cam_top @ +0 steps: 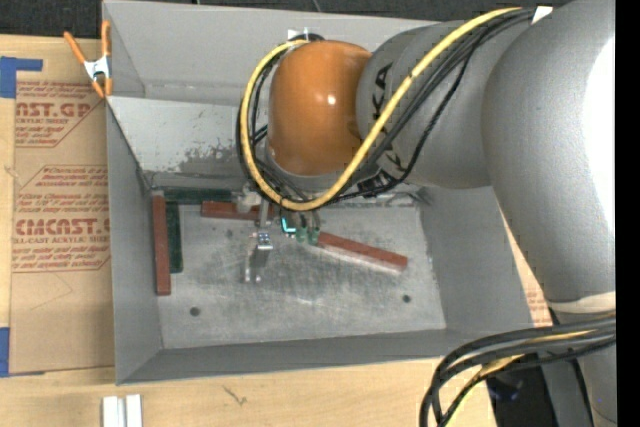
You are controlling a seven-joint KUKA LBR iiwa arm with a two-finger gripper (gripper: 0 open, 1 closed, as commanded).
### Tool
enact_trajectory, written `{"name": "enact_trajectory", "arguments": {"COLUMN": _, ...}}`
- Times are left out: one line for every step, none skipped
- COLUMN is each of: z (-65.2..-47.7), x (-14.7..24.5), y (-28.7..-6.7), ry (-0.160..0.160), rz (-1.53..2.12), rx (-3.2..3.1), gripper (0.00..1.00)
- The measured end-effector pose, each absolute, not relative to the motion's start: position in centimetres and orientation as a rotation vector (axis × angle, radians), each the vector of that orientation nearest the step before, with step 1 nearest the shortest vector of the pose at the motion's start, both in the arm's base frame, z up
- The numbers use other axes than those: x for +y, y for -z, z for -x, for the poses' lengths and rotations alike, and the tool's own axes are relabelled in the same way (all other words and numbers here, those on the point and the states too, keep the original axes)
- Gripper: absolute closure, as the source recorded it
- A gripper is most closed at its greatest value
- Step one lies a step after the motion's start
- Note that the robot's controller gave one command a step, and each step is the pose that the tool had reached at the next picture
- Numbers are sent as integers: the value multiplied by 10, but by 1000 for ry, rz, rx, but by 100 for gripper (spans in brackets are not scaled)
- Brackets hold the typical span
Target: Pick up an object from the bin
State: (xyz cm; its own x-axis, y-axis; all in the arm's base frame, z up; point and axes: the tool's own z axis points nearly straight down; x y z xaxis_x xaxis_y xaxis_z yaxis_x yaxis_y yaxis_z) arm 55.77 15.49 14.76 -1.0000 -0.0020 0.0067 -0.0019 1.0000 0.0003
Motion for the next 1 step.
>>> {"name": "enact_trajectory", "arguments": {"z": -560, "x": 154, "y": -152, "ry": 2, "rz": -1, "rx": -3142, "gripper": 0}}
